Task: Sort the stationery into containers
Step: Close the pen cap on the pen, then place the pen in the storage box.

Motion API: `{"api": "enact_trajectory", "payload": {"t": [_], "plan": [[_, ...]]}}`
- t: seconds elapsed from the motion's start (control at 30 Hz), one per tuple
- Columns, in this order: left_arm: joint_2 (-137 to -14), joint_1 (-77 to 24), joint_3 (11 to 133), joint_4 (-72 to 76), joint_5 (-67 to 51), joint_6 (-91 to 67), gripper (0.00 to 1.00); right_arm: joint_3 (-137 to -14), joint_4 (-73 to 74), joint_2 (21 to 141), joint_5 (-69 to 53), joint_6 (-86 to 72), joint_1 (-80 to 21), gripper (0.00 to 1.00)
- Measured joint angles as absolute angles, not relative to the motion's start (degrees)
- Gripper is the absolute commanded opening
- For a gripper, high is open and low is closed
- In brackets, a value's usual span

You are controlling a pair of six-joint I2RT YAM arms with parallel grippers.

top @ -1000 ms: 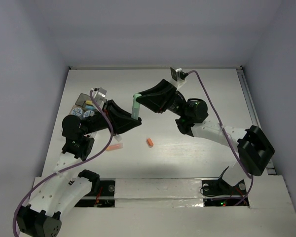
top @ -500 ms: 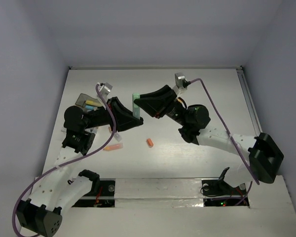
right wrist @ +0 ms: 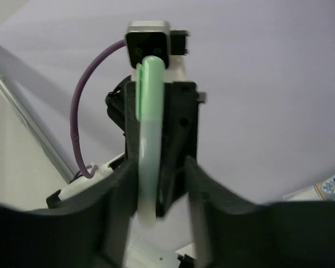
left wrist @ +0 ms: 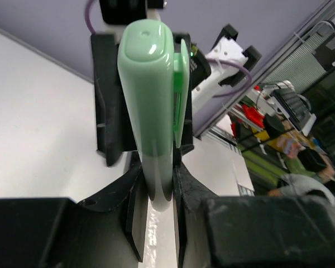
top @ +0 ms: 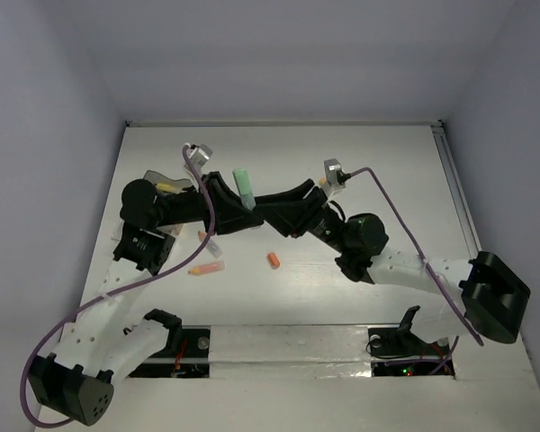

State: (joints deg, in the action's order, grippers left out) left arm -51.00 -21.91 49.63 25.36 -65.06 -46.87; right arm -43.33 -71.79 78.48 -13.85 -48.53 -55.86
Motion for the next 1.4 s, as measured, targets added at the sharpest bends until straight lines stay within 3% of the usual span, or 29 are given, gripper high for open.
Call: {"api": "enact_trajectory", "payload": {"t": [0.2, 0.37, 0.63, 1.0, 1.4], "plan": [[-46.96, -20.60, 49.54, 31.22, -53.30, -44.62, 0.00, -37.08, -62.48, 69.43, -15.51, -46.96, -58.15, 0.82], [-46.78, -20.14, 48.21, 31.73, -45.15, -41.69, 0.00, -32.77, -48.34, 61.98, -15.29, -43.44, -59.88, 0.88], [-55.22, -16.38, 47.97, 26.02, -35.62, -39.66, 0.00, -32.75, -26.33, 42.06, -1.45, -34.74, -58.39, 0.98], [-69.93, 5.15, 45.69, 16.78, -19.68, -42.65, 0.00, -33.36, -3.42, 41.56, 10.76, -27.59, -58.08, 1.00], [-85.19, 11.49, 45.69, 15.55, -17.93, -47.59, 0.00, -33.36, -1.52, 43.97, 10.28, -25.26, -58.08, 1.00]]}}
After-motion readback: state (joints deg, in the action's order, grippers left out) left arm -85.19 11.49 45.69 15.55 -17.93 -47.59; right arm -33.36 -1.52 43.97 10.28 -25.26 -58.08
